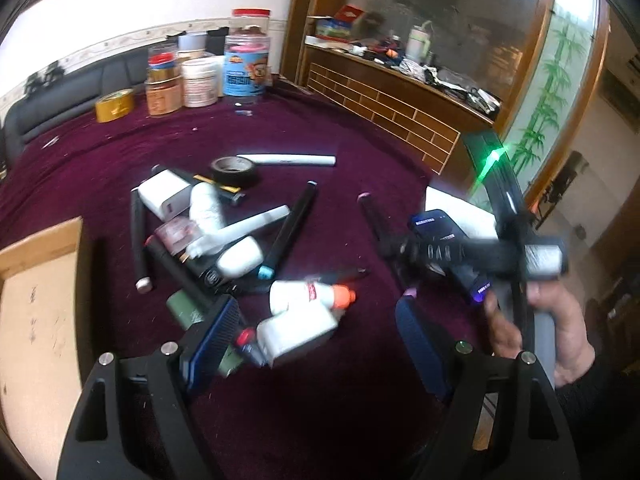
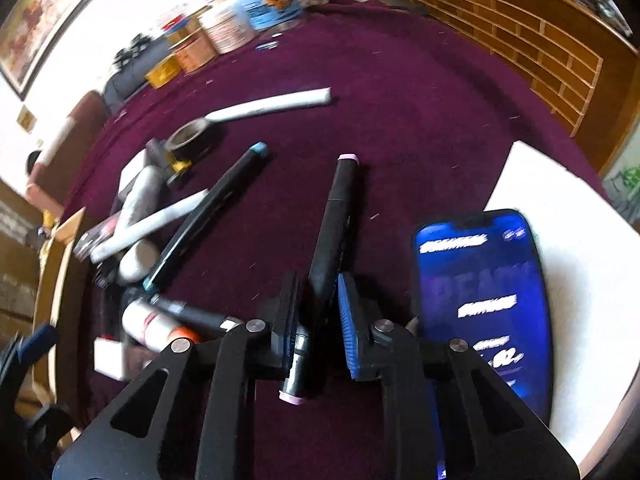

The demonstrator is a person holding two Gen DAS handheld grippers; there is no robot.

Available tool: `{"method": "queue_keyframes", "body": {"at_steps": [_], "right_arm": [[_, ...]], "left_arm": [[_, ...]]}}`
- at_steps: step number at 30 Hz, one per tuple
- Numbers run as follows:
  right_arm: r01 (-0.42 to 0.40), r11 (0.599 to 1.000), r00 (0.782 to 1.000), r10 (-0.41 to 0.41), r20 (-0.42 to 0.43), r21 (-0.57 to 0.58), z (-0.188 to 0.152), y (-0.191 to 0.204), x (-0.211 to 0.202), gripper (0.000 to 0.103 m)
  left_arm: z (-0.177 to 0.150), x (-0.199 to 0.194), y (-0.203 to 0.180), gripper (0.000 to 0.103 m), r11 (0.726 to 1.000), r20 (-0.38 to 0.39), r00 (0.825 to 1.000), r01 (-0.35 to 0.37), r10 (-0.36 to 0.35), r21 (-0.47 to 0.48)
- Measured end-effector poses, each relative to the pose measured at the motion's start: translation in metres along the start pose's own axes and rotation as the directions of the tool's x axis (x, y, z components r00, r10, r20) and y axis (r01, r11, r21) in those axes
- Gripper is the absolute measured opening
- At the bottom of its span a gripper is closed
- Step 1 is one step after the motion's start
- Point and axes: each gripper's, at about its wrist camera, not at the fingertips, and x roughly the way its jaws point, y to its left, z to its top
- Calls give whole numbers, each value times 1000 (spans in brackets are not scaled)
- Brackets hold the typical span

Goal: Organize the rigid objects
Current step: 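Grasp the black pink-capped marker with the right gripper while the left grasps the white power adapter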

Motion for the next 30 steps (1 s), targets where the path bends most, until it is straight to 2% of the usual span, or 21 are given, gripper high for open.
{"method": "queue_keyframes", "body": {"at_steps": [5,7,9,11,14,18,22,25,27,30], "right_arm": [[5,999,1000,-4,17,-39,-9,10,-1,18],[-6,999,1000,6,12,-37,-7,10,-1,18],[-16,1000,1000,16,13,-25,-6,8,-2,18],[-18,1000,1000,18,17,-25,-6,8,-2,18],[-16,1000,1000,17,25,-26,-6,7,-6,18],[-19,1000,999,20,28,-22,-8,5,-10,18],[-19,1000,999,19,25,-11,-7,5,-12,18],[-16,1000,1000,16,26,-6,-6,4,-13,18],[-7,1000,1000,7,26,-7,-6,6,-13,18],[4,1000,1000,-4,25,-7,-6,9,-13,18]], "left_arm": [[8,24,2,81,999,-52,998,24,-23,25],[5,34,3,76,998,-90,995,50,-46,43],[-2,41,6,51,997,-141,988,66,-61,34],[-8,41,9,41,997,-159,985,72,-67,23],[-15,40,10,40,996,-167,982,85,-84,-3],[-23,35,3,44,998,-153,988,33,-24,56],[-25,34,0,49,996,-169,986,-1,15,87],[-31,30,-8,50,986,-161,986,-25,52,163],[-33,29,-10,58,980,-166,984,-37,70,194],[-35,33,-7,64,979,-198,979,-14,56,205]]}}
